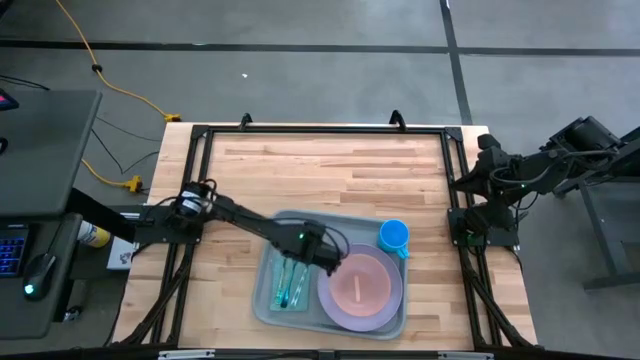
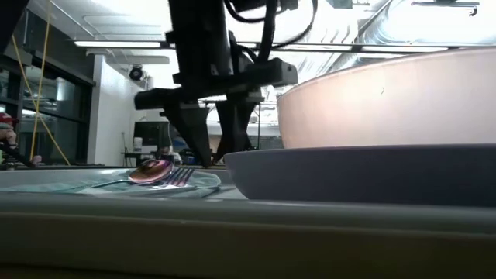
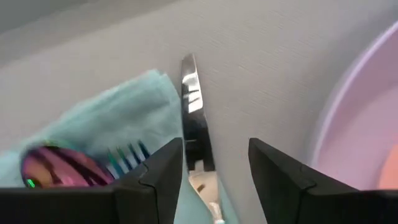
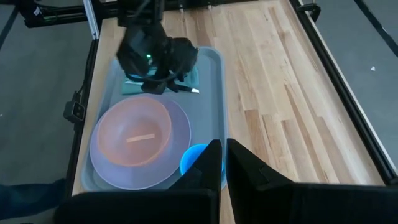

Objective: Set up tray
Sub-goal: Adjust the green knife on the blue napkin

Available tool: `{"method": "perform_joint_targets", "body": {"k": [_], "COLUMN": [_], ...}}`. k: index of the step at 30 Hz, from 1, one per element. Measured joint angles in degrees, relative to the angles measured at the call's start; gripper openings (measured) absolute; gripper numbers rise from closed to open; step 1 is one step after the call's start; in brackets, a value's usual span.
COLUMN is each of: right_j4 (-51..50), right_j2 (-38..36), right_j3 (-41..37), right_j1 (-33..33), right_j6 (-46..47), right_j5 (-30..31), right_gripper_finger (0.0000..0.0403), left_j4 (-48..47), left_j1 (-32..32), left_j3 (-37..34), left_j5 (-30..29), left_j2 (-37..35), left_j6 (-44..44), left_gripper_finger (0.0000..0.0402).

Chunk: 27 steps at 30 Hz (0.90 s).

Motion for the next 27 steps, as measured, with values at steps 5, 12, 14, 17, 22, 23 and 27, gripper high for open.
{"method": "perform_joint_targets", "body": {"k": [5, 12, 14, 17, 22, 23, 27], "right_j4": [-0.01, -0.01, -0.01, -0.01, 0.01, 0.01, 0.01], "right_j2": [-0.04, -0.02, -0.02, -0.02, 0.07, 0.07, 0.07], "right_j3": [0.00, -0.01, -0.01, 0.01, 0.01, -0.01, -0.01], "right_j1": [0.01, 0.01, 0.01, -0.01, -0.01, -0.01, -0.01], "right_j6": [0.54, 1.87, 2.16, 2.45, 2.60, 2.60, 3.50], "right_j5": [0.01, -0.01, 0.02, 0.18, 0.79, 0.82, 0.88], "right_gripper_finger": [0.0000, 0.0000, 0.0000, 0.0000, 0.0000, 0.0000, 0.0000], "left_j4": [-0.57, -4.02, -5.64, -8.32, -11.10, -11.30, -11.22], "left_j1": [3.37, 5.39, 5.31, 5.15, 5.19, 5.21, 5.21], "left_j3": [0.00, 0.00, 0.00, 0.00, 0.00, 0.00, 0.00], "left_j5": [4.35, 6.08, 7.24, 7.64, 7.29, 7.25, 6.64], "left_j2": [0.00, 0.00, -0.02, -0.02, -0.02, -0.02, -0.02], "left_j6": [8.72, 11.79, 11.76, 10.96, 10.72, 10.72, 10.68], "left_gripper_finger": [0.0211, 0.0211, 0.0211, 0.0211, 0.0211, 0.0211, 0.0211]}}
